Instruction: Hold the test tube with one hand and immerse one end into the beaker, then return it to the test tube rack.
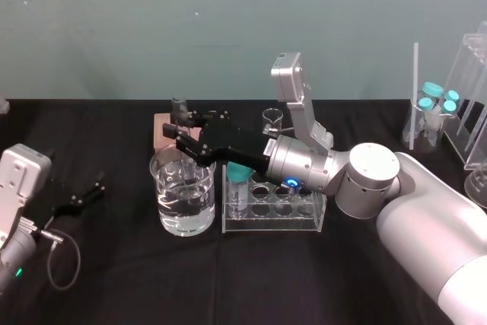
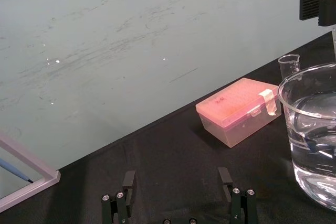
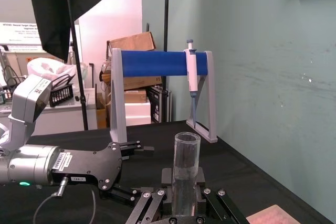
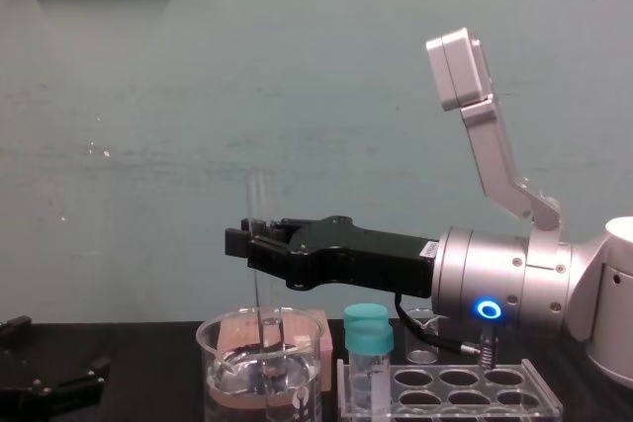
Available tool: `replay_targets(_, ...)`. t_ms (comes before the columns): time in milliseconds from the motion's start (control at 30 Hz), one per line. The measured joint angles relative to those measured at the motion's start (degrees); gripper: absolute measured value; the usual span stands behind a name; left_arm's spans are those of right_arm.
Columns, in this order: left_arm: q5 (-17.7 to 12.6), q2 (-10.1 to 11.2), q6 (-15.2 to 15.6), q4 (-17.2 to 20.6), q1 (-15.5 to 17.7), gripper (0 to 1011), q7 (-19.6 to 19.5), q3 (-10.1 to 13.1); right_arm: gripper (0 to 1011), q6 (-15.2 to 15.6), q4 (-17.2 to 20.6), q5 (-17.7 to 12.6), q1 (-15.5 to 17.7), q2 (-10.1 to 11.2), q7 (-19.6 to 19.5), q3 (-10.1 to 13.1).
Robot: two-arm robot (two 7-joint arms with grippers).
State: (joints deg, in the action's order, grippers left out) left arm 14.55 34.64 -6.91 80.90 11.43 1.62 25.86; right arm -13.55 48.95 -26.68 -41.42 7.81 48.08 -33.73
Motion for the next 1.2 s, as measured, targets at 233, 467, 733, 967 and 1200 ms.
replay_targets(233,0.0,0.0,0.0,0.0,0.0,1000,0.0,0.0,242,0.04,0.11,-0.08,0.1,0.03,0.01,0.03)
replay_targets(467,0.0,0.0,0.0,0.0,0.0,1000,0.0,0.0,242,0.25,0.52,-0.08,0.28,0.26,0.03,0.0)
replay_targets(733,0.0,0.0,0.0,0.0,0.0,1000,0.0,0.0,242,0.27,0.64,-0.14,0.37,0.3,0.03,-0.03)
replay_targets(967,0.0,0.0,0.0,0.0,0.0,1000,0.0,0.0,242,0.28,0.82,-0.2,0.47,0.36,0.01,-0.02)
replay_targets(1200,0.0,0.0,0.0,0.0,0.0,1000,0.0,0.0,242,0.24,0.78,-0.19,0.42,0.35,-0.01,-0.03)
